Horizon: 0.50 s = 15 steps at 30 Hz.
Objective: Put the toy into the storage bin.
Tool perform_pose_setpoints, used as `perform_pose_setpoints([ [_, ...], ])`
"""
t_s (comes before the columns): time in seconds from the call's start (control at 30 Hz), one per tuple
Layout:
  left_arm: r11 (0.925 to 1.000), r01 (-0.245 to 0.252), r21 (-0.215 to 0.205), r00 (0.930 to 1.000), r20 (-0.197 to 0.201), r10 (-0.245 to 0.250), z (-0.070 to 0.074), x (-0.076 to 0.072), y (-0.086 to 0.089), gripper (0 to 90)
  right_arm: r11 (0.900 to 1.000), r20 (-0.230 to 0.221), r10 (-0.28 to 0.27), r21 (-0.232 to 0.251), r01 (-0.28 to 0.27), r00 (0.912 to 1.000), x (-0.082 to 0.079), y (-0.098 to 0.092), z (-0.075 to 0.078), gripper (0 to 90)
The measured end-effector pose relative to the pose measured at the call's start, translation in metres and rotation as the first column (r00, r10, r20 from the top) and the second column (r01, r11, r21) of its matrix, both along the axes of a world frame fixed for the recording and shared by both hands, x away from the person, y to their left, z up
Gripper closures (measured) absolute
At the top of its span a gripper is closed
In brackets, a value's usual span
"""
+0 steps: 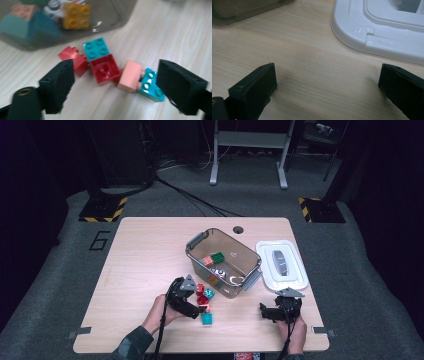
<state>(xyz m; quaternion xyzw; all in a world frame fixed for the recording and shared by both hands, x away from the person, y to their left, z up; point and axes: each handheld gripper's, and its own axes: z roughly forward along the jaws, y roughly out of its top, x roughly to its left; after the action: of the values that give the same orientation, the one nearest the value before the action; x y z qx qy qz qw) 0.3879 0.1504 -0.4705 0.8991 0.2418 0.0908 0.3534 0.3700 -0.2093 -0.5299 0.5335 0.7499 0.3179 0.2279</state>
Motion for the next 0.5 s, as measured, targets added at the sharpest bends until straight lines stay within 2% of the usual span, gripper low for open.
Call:
perform_pose_setpoints([
  [0.03,1.0,0.005,0.007,1.0,0.008,-0.005,-0.001,-0.002,-0.002,16.9,1.0,0.0,0.0,0.0,0.0,1.0,0.0,0.0,0.0,1.1],
  [0.07,0.9994,0.029,0.019,0.9992,0.026,-0.029,-0.004,-0.004,-0.006,28.3,1.0,0.0,0.0,0.0,0.0,1.0,0.0,0.0,0.0,1.1],
  [0.17,0.9973,0.069,0.025,0.9973,0.024,-0.07,-0.006,-0.006,-0.009,35.7,1.0,0.0,0.0,0.0,0.0,1.0,0.0,0.0,0.0,1.1],
  [0.27,0.9961,0.081,0.033,0.9963,0.025,-0.082,-0.007,-0.007,-0.012,43.4,1.0,0.0,0.0,0.0,0.0,1.0,0.0,0.0,0.0,1.1],
  [0.3,0.9955,0.089,0.032,0.9957,0.021,-0.09,-0.008,-0.007,-0.014,43.4,1.0,0.0,0.0,0.0,0.0,1.0,0.0,0.0,0.0,1.1],
  [0.37,0.9941,0.101,0.041,0.9946,0.023,-0.101,-0.008,-0.007,-0.016,50.1,1.0,0.0,0.0,0.0,0.0,1.0,0.0,0.0,0.0,1.1],
  [0.5,0.9909,0.125,0.05,0.9919,0.017,-0.126,-0.01,-0.007,-0.02,54.2,1.0,0.0,0.0,0.0,0.0,1.0,0.0,0.0,0.0,1.1],
])
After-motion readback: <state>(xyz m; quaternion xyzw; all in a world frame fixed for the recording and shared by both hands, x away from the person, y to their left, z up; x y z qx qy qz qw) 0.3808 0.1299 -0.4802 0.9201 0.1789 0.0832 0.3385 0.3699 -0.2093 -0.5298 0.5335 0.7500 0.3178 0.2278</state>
